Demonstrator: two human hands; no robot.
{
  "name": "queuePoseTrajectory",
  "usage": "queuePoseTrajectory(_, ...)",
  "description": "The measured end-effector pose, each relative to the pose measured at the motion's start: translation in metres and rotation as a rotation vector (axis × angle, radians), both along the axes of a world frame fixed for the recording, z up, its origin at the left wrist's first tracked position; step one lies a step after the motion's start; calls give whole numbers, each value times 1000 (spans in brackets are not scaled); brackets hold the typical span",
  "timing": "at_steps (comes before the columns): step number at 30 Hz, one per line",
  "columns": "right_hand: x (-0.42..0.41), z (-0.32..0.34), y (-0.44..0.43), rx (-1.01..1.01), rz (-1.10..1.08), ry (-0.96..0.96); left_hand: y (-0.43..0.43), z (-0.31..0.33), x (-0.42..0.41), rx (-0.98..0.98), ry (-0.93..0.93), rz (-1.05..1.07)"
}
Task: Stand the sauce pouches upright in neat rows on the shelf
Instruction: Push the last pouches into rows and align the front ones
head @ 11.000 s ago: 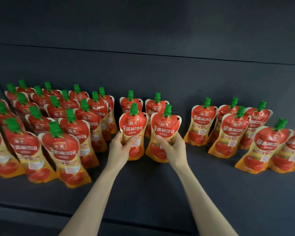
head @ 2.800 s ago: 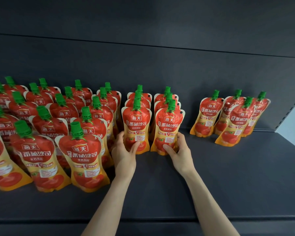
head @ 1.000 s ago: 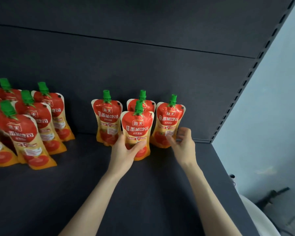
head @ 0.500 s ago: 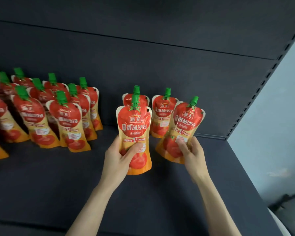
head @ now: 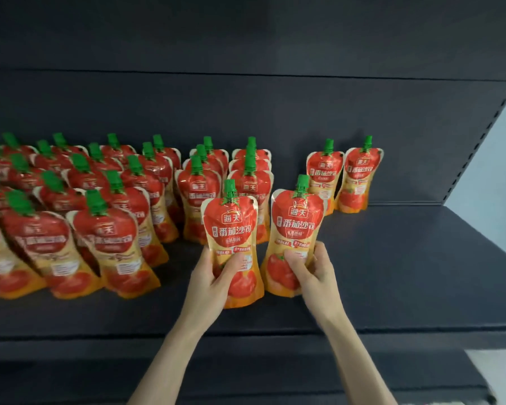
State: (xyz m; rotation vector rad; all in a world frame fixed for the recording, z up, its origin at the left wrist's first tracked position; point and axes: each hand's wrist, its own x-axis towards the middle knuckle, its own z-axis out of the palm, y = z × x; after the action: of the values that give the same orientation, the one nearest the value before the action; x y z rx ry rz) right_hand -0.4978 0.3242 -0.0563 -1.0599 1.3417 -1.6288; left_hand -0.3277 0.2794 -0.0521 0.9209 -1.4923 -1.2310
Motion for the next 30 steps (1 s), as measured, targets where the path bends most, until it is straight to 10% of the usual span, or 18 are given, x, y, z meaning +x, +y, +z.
queuePoseTrajectory(30, 49, -14, -40, 19, -161, 386, -41, -25, 39, -181, -308, 328)
